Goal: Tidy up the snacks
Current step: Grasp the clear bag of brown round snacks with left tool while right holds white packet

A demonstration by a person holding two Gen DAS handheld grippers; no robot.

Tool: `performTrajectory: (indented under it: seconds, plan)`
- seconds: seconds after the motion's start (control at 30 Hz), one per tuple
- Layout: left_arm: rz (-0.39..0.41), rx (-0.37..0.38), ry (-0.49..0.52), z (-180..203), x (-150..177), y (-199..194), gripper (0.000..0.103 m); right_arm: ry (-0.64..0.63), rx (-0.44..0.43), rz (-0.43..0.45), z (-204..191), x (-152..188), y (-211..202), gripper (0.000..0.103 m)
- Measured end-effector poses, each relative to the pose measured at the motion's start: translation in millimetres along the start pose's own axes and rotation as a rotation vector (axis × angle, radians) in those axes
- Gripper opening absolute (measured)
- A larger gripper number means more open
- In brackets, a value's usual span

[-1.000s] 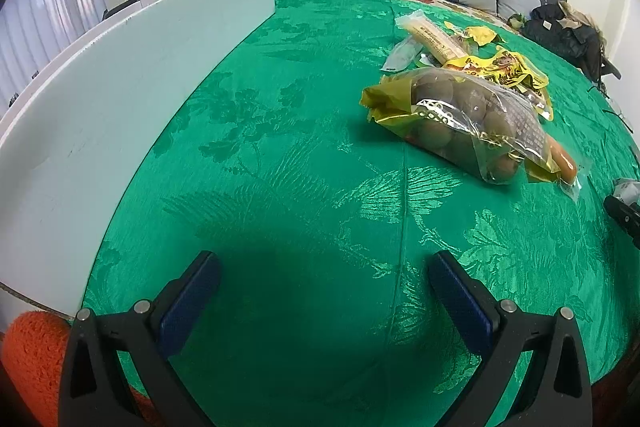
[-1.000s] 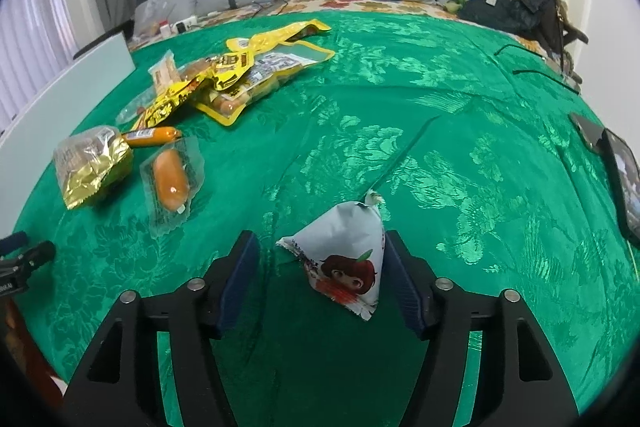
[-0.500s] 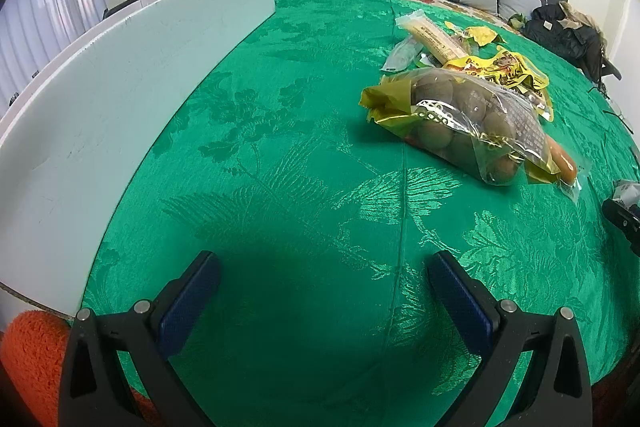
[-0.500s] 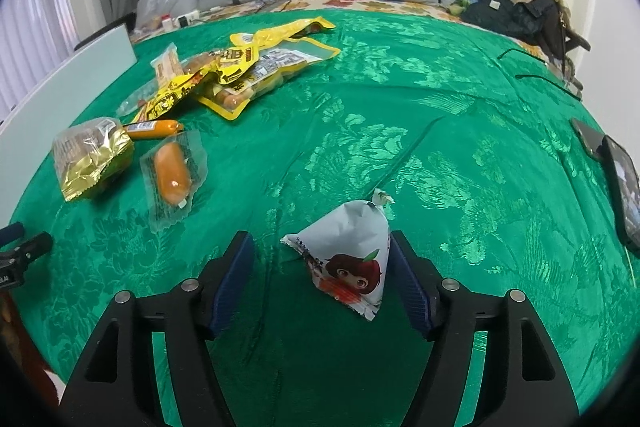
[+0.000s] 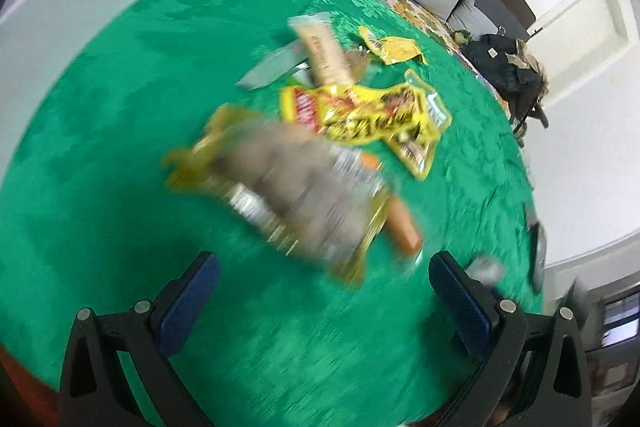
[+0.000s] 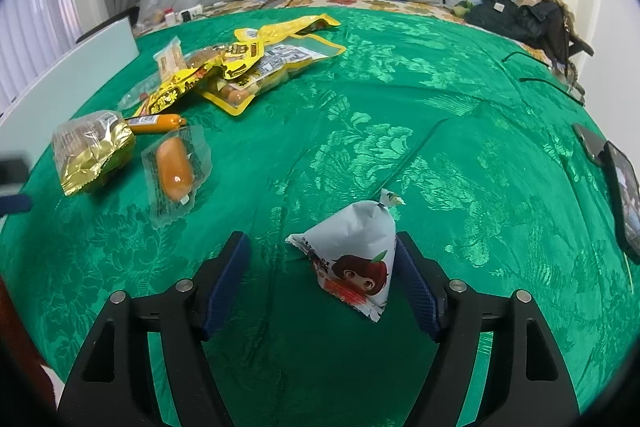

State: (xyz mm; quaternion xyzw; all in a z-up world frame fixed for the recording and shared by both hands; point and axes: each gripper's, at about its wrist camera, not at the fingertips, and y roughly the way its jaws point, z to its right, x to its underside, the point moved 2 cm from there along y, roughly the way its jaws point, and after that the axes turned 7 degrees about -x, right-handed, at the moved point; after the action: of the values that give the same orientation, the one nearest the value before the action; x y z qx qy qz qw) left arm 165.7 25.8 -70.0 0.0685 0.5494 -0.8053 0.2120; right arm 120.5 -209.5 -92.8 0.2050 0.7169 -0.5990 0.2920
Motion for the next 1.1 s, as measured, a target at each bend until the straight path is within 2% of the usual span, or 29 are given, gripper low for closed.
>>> performTrajectory:
  seconds: [0.03, 0.13, 0.43, 0.7, 1.1]
  plan:
    - [-0.001, 0.0, -0.001, 3.6, -5.6, 3.2, 0.103, -0.001, 0.0, 0.0, -0.1, 0.3, -0.3, 0.077]
    - [-0.004, -0.064, 0.017, 13.0, -26.8, 19.6, 0.103, -0.003, 0.002, 0.0, -0.2, 0.4, -0.4, 0.077]
    - [-0.042, -0.166, 0.041, 7.5, -50.2, 50.9, 0.103, -0.021, 0.008, -0.01, -3.6, 0.0, 1.2, 0.079]
    - [-0.045, -0.254, 0.139, 14.0, -43.5, 65.9, 0.103, -0.021, 0.007, -0.011, -5.5, 0.0, 1.7, 0.08]
    - [-0.039, -0.289, 0.202, 1.3, -37.3, 54.3, 0.103, -0.022, 0.007, -0.011, -5.6, -0.2, 1.6, 0.08]
